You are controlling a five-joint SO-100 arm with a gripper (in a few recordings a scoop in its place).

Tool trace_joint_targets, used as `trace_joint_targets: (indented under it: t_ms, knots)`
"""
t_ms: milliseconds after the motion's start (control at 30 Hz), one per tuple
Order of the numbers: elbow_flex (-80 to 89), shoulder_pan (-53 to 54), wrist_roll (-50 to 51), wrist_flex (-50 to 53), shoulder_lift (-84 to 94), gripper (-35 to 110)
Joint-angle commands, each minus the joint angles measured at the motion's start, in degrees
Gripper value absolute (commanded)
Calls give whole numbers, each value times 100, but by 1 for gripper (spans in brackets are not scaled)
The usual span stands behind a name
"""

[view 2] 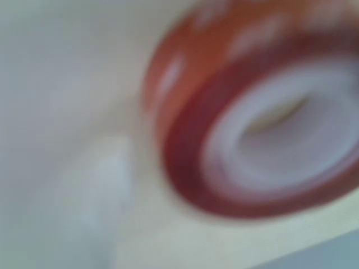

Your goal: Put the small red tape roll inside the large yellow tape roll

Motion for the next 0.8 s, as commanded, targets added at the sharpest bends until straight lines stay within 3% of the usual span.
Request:
trace_joint_targets:
  t_ms: [0,767]
  knots:
    - [-448,325,-9,167,677,22]
    - [-606,88,-202,272,-229,23]
